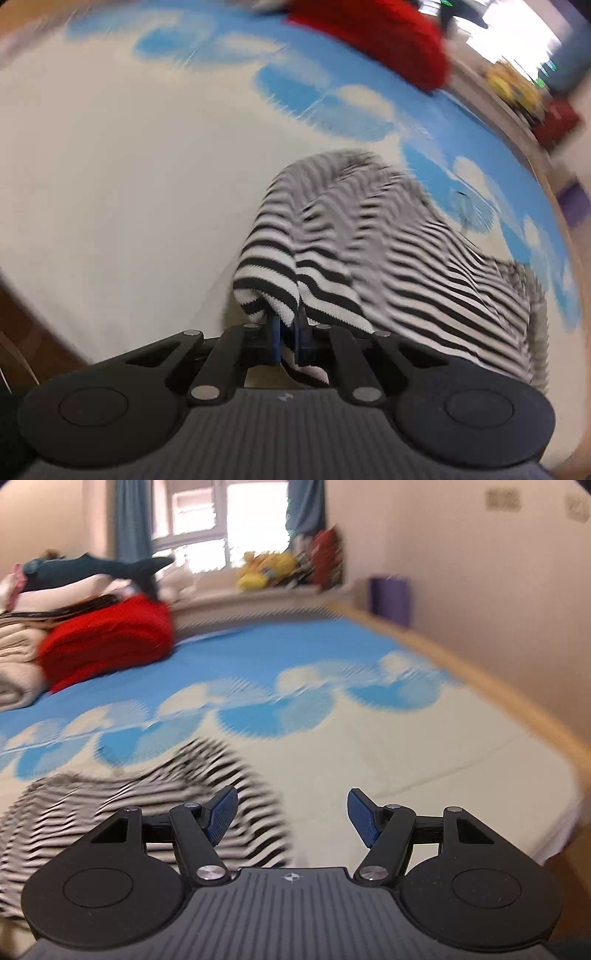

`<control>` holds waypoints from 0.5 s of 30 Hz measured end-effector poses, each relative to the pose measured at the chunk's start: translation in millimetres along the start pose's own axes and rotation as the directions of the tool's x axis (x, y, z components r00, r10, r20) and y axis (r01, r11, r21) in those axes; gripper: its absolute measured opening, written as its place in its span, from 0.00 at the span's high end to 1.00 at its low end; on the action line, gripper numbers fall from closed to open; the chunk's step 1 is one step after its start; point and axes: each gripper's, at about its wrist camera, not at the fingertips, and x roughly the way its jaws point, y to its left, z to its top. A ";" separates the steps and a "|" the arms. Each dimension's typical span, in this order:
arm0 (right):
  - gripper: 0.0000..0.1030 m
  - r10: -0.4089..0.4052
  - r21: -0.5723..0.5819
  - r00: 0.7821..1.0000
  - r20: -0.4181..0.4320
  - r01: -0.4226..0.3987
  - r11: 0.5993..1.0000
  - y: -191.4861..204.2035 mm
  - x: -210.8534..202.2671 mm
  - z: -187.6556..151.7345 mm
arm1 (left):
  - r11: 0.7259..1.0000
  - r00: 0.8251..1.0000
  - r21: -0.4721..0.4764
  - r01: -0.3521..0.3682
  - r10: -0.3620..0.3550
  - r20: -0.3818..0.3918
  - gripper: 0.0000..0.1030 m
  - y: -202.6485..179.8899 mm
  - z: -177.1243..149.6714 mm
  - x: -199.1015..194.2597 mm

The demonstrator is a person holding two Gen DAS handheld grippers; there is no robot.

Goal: Fold small clothes

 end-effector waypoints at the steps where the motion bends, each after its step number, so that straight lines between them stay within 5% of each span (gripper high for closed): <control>1: 0.34 -0.017 0.004 1.000 0.020 0.017 1.000 -2.6 -1.9 2.7 | 0.998 0.999 0.066 -0.010 0.007 0.046 0.96 -16.8 4.8 -9.9; 5: 0.34 -0.052 0.041 0.992 0.113 0.048 0.998 -21.8 -12.0 14.1 | 0.965 0.973 0.262 0.021 -0.080 0.217 0.97 -103.7 14.2 -53.0; 8: 0.34 -0.081 0.088 0.980 0.183 0.066 0.994 -43.9 -22.2 18.0 | 0.904 0.940 0.405 0.136 -0.247 0.235 0.99 -182.7 -1.6 -73.2; 13: 0.33 -0.152 0.175 0.954 0.257 0.109 0.979 -87.8 -34.3 17.0 | 0.727 0.886 0.590 0.351 -0.461 0.042 0.99 -296.1 -83.6 -63.1; 15: 0.33 -0.162 0.204 0.956 0.246 0.113 0.973 -106.6 -32.9 13.9 | 0.612 0.871 0.662 0.431 -0.475 -0.128 0.97 -330.7 -126.7 -40.5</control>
